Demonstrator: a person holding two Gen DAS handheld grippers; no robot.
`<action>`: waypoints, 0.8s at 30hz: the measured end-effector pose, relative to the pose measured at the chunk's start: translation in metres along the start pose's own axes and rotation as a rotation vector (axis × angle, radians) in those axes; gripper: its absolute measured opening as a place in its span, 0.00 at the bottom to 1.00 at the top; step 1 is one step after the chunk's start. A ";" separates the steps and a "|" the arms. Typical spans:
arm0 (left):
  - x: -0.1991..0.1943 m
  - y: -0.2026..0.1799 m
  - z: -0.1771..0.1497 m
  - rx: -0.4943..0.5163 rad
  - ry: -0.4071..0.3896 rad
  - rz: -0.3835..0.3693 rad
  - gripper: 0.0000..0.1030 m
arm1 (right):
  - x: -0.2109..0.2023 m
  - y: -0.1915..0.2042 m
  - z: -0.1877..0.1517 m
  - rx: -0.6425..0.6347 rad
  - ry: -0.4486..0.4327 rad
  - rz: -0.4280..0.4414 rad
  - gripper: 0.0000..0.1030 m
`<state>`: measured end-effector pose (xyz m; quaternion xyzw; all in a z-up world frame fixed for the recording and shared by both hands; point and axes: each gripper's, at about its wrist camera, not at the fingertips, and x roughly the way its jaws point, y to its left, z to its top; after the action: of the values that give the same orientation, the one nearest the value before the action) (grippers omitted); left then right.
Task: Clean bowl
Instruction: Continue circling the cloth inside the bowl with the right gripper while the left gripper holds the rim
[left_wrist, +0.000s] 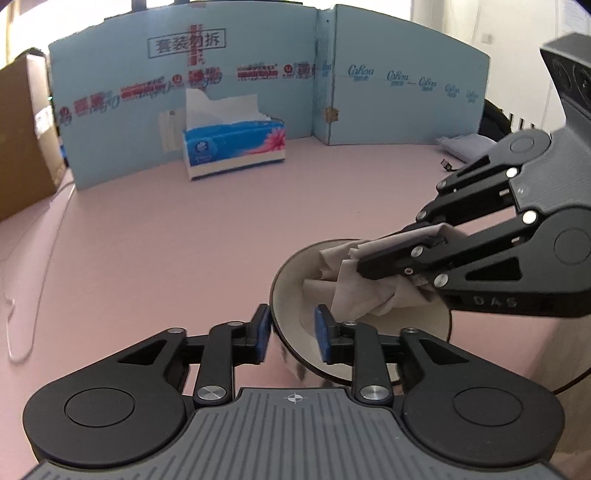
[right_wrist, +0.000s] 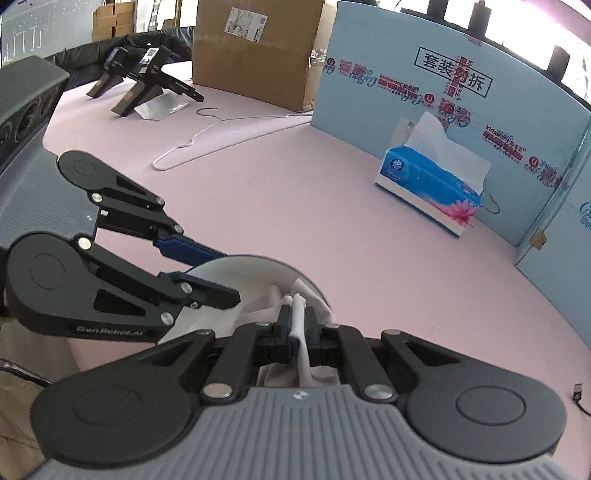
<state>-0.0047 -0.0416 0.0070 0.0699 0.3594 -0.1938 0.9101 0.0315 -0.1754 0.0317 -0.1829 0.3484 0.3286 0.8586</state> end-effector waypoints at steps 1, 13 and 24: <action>-0.002 -0.002 -0.001 -0.003 0.001 0.005 0.38 | 0.000 0.000 -0.002 0.003 -0.007 0.009 0.05; -0.003 -0.014 0.004 0.065 0.045 0.081 0.24 | -0.007 0.001 -0.014 -0.009 -0.061 0.063 0.05; 0.015 -0.013 0.022 0.247 0.106 0.086 0.13 | -0.011 0.009 -0.018 -0.002 -0.049 0.097 0.06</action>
<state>0.0140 -0.0641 0.0132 0.2068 0.3769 -0.1936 0.8819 0.0100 -0.1836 0.0264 -0.1582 0.3353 0.3747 0.8498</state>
